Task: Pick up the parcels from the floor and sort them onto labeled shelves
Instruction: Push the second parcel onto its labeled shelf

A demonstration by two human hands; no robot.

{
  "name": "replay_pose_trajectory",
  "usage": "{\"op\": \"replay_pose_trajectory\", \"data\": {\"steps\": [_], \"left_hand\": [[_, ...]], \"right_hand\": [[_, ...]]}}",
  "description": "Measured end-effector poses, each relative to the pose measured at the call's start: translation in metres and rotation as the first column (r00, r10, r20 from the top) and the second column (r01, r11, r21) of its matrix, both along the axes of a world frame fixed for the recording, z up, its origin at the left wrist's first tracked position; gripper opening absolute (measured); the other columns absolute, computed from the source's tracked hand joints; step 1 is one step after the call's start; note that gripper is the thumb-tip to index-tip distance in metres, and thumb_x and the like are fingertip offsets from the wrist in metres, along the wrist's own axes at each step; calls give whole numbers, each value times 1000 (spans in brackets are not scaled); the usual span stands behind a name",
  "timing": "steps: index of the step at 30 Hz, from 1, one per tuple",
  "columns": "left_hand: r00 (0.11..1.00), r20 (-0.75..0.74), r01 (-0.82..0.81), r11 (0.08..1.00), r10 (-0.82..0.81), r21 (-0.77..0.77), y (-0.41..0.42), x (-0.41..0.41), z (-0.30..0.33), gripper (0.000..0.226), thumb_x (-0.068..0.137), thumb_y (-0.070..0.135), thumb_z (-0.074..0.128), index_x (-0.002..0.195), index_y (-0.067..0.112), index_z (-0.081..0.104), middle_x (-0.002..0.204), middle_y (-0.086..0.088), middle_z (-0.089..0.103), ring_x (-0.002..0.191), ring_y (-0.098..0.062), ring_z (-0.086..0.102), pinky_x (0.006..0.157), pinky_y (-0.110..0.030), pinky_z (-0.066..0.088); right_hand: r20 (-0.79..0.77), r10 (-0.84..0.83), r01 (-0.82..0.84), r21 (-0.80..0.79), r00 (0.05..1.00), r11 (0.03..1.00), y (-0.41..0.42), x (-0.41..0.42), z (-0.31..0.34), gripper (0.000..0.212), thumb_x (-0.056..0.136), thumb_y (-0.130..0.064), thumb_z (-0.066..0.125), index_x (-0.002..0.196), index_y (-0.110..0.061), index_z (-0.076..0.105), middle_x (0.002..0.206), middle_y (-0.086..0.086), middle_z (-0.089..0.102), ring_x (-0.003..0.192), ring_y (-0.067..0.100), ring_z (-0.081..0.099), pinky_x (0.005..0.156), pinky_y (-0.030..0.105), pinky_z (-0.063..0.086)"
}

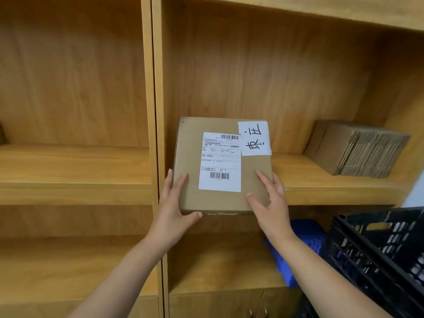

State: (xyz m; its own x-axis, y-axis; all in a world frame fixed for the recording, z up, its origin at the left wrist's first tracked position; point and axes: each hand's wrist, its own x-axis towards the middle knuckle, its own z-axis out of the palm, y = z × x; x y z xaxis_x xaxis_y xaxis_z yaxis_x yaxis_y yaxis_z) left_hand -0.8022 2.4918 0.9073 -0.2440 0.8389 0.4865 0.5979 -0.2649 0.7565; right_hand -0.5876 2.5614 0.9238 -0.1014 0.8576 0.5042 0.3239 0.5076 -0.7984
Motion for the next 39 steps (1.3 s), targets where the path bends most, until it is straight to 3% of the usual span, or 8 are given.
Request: {"op": "replay_pose_trajectory", "data": {"steps": [5,8,11,14,20,28,31,39], "left_hand": [[995,-90,-51,999,51,4,21,-7,10,88,73,23,75,140,41,21,153,20,-8,141,-9,6,113,-41,27],[952,-281,-109,991,125,71,27,-9,19,76,76,31,71,139,38,30,156,11,-5,142,-10,-4,114,-39,15],[852,-475,-159,973,221,168,31,-12,28,58,81,36,64,134,38,41,153,10,20,143,-12,-5,113,-41,3],[758,-568,-222,946,320,236,38,-15,36,48,85,35,59,131,35,47,139,10,48,141,-18,17,116,-42,1],[658,-641,-300,919,394,257,55,-11,48,45,85,25,58,130,27,49,130,5,56,126,-18,43,113,-36,15],[403,-780,-391,861,479,326,93,-13,52,49,71,12,73,118,10,60,116,-11,67,110,-27,62,105,-43,35],[380,-777,-422,842,502,337,105,-12,50,50,68,5,74,115,7,60,113,-15,67,106,-30,63,102,-44,39],[375,-770,-515,806,517,290,116,-7,46,54,74,4,69,125,8,53,124,-15,61,117,-31,56,105,-41,32]], "right_hand": [[12,16,-16,10,1000,1000,26,-6,8,53,86,-26,61,131,-47,43,153,-13,16,126,-12,20,100,18,23],[69,-5,1,58,998,998,39,-7,17,50,86,-29,60,131,-43,45,153,-15,16,124,-10,24,99,19,25],[152,-70,55,102,986,993,50,-7,31,45,84,-39,60,128,-39,50,152,-16,18,122,-2,34,97,24,32],[201,-130,97,163,971,982,60,-7,42,42,82,-50,59,121,-34,58,150,-12,26,126,10,42,103,38,37],[413,-143,71,185,899,980,76,-6,41,55,73,-62,61,124,-40,55,147,-14,34,131,21,32,109,37,28],[506,-193,70,253,840,965,114,-20,45,57,75,-63,58,125,-37,53,138,-8,47,130,15,37,109,34,18],[511,-174,40,262,841,964,126,-23,45,55,77,-60,58,126,-36,53,138,-8,48,130,17,38,109,36,19],[489,-135,-9,281,862,960,147,-28,42,54,77,-57,61,124,-32,55,134,-3,51,125,22,43,107,39,24]]}}
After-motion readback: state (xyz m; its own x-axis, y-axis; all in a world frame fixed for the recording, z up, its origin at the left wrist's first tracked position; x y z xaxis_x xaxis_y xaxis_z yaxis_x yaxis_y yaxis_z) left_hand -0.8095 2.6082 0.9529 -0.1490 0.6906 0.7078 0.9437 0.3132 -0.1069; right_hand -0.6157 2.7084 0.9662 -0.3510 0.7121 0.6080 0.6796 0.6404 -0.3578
